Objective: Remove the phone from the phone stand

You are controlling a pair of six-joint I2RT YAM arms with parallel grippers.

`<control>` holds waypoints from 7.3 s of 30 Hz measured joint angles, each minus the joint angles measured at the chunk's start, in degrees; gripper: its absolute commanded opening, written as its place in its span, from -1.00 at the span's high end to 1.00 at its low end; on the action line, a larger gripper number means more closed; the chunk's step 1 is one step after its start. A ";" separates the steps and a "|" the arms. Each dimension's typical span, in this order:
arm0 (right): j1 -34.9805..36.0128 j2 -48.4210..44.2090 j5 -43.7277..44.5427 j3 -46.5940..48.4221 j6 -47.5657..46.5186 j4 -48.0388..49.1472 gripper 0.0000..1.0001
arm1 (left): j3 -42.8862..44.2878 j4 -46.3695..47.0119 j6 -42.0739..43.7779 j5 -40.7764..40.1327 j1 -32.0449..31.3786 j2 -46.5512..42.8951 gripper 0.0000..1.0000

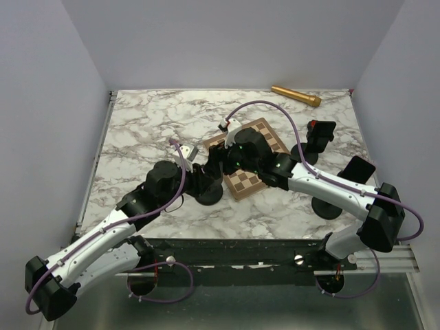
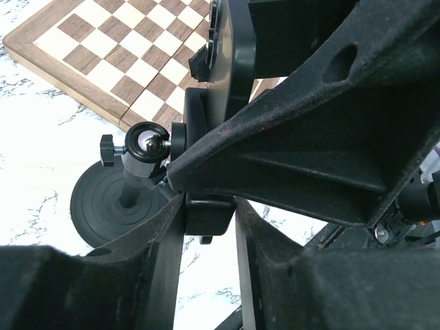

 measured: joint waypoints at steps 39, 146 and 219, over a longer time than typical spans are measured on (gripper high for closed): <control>3.61 -0.96 -0.83 -8.96 -6.93 18.18 0.99 | -7.89 -2.67 -2.08 -9.20 -3.45 -15.58 1.00; 1.51 3.13 -12.07 -5.66 -9.07 19.28 0.99 | -11.08 -5.44 -8.74 -14.60 -3.74 -22.73 1.00; -4.72 9.01 -40.48 -1.38 -11.85 21.75 0.99 | -14.56 3.32 -3.74 -5.09 -2.05 -20.59 1.00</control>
